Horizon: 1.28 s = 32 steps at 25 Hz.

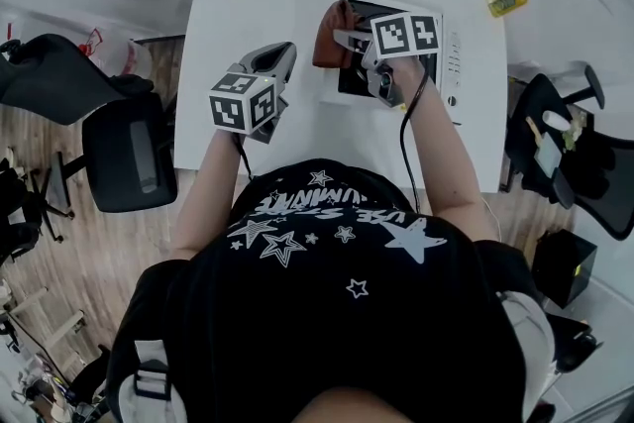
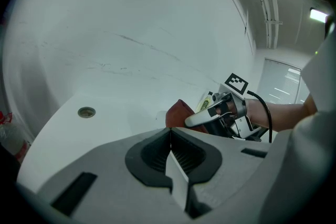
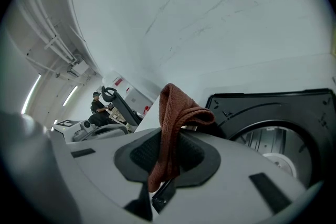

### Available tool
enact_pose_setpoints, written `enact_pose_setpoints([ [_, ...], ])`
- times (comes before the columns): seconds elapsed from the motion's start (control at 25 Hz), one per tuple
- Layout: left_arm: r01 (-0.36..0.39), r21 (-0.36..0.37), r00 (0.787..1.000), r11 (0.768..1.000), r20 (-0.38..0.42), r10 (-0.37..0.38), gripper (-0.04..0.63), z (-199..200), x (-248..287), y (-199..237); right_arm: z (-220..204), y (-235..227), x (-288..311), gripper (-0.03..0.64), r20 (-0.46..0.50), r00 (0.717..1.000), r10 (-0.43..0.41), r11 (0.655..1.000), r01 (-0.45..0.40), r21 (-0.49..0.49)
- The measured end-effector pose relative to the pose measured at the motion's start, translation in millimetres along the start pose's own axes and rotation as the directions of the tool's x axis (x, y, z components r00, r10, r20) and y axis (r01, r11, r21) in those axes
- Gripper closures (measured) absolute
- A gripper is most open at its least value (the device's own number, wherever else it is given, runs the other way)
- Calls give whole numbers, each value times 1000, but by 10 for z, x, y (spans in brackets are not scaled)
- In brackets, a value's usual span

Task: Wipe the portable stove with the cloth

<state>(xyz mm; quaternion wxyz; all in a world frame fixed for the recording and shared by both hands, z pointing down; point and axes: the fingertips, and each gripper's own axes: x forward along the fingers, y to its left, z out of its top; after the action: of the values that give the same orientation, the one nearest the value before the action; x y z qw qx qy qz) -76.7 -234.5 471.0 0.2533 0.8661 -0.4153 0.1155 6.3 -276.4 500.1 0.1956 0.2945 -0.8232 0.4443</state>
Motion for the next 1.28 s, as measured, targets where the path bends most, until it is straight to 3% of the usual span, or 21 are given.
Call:
enact_pose_setpoints([
  [0.52,-6,-15,1000,1000,4,6,586,-22,38,19,-91,-129,-88,552,-11,1000,-20,1000,20,21],
  [1.28,17,1,1000,1000,-1,-17,586,-38,200,-315,-185,-456,-571,552,31,997,-67,996,65,59],
])
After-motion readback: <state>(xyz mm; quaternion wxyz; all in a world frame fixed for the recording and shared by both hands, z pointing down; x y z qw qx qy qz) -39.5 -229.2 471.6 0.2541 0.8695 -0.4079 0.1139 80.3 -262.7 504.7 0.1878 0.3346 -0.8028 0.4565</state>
